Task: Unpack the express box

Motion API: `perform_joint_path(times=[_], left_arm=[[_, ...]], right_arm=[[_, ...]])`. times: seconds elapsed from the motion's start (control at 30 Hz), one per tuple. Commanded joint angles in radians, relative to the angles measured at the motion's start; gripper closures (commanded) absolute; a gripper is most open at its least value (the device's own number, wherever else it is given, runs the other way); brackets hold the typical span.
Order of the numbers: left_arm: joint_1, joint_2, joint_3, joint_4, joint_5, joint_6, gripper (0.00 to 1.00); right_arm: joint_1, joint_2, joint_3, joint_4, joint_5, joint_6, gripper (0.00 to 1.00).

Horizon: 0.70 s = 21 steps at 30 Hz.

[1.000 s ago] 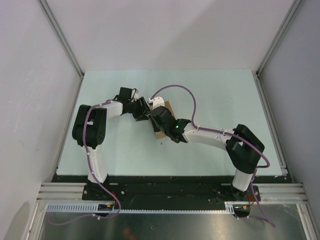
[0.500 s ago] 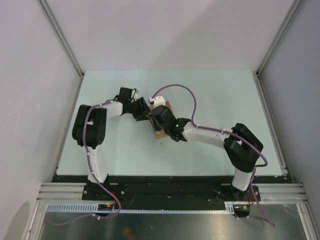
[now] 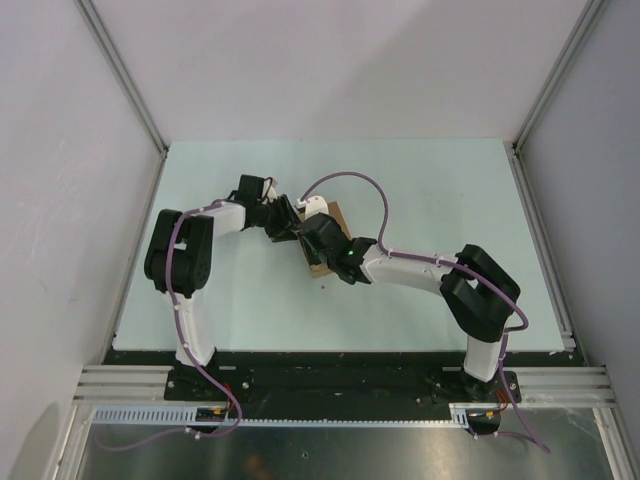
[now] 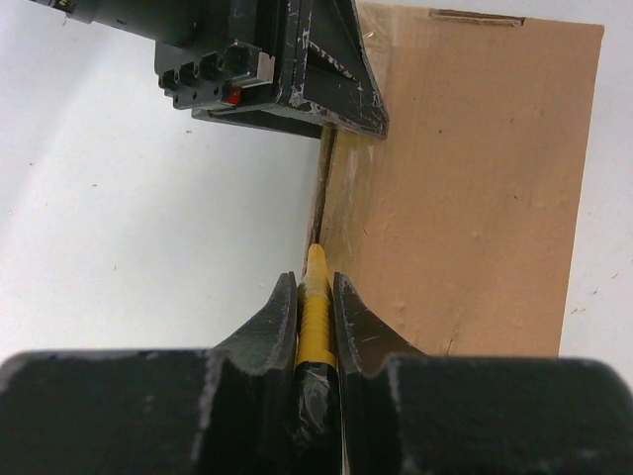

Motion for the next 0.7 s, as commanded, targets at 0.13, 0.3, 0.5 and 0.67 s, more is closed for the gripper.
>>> perform_joint_path(times=[0.13, 0.3, 0.5, 0.67], left_arm=[[0.001, 0.056, -0.034, -0.127, -0.142, 0.067, 0.53], [0.001, 0.060, -0.034, -0.129, -0.152, 0.062, 0.54], [-0.001, 0.065, -0.029, -0.132, -0.153, 0.067, 0.56], [-0.001, 0.077, -0.016, -0.132, -0.155, 0.090, 0.57]], right_arm=[[0.032, -0.022, 0.043, -0.122, 0.024, 0.035, 1.00], [0.060, -0.027, 0.043, -0.257, 0.027, 0.106, 1.00], [0.092, -0.042, 0.043, -0.302, 0.054, 0.111, 1.00], [0.116, -0.054, 0.043, -0.319, 0.074, 0.077, 1.00]])
